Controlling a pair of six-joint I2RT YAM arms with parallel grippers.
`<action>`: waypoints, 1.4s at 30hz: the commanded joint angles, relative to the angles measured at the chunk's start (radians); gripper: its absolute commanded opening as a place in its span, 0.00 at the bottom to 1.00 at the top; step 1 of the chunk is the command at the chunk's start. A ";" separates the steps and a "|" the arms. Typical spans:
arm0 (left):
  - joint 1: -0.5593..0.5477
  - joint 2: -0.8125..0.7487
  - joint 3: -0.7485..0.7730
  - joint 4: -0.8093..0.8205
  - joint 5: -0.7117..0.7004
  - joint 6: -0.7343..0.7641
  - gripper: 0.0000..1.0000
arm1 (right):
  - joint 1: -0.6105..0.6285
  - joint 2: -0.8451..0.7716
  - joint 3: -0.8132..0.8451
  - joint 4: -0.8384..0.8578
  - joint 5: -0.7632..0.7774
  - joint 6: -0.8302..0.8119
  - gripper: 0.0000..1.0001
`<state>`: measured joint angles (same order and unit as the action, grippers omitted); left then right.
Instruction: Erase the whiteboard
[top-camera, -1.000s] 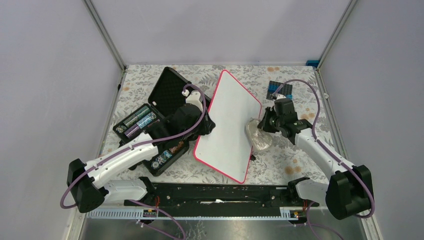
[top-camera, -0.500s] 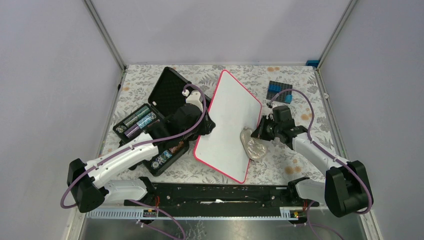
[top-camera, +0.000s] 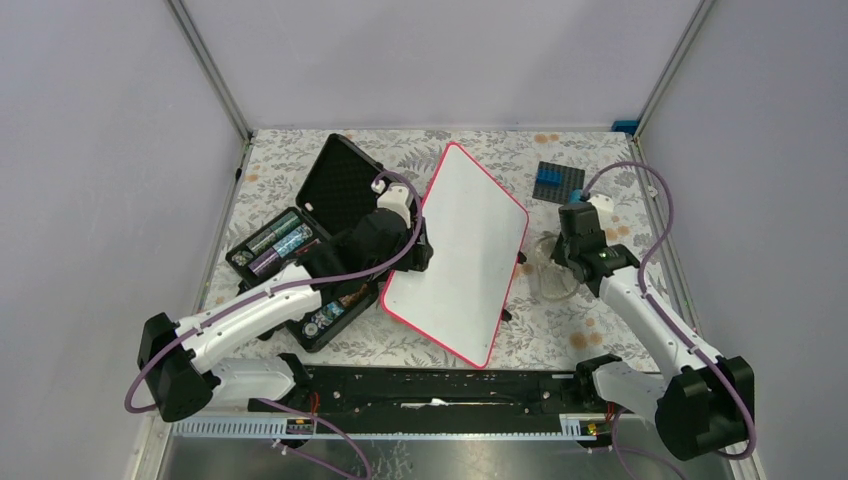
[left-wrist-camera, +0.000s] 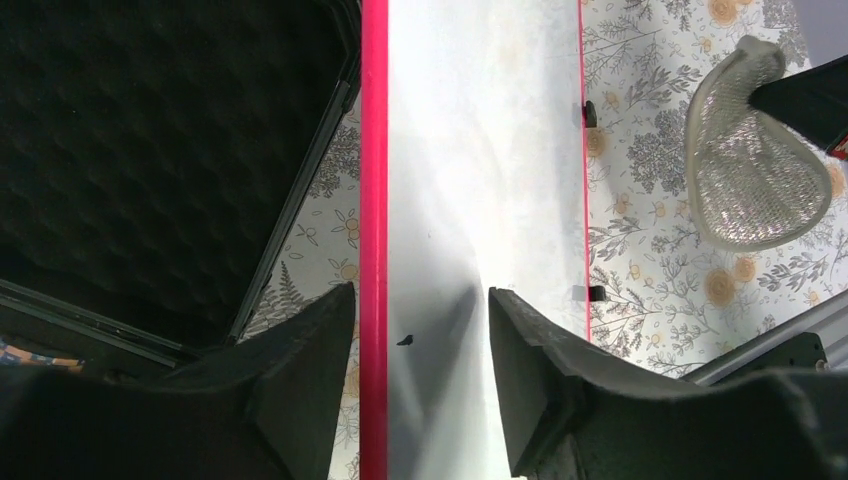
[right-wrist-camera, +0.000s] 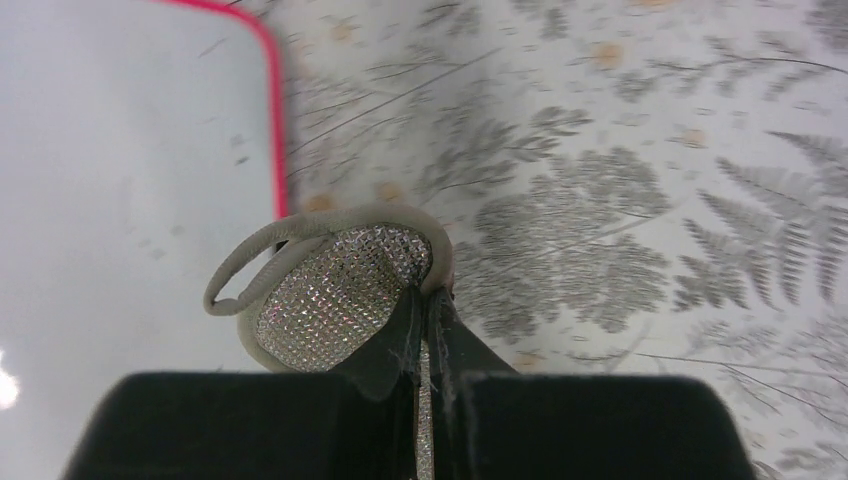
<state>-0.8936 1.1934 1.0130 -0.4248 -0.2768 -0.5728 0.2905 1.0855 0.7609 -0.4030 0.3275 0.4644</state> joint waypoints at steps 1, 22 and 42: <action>-0.001 -0.037 0.052 0.022 -0.002 0.064 0.60 | -0.063 0.000 0.013 -0.072 0.245 0.086 0.00; 0.004 -0.342 0.178 0.008 -0.240 0.276 0.93 | -0.324 0.048 0.008 -0.101 0.275 0.081 0.74; 0.004 -0.338 0.406 0.154 -0.277 0.453 0.99 | -0.320 -0.276 0.572 0.029 -0.138 -0.022 1.00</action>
<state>-0.8921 0.8719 1.3384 -0.3588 -0.5476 -0.1783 -0.0319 0.8333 1.2690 -0.4591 0.1627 0.4553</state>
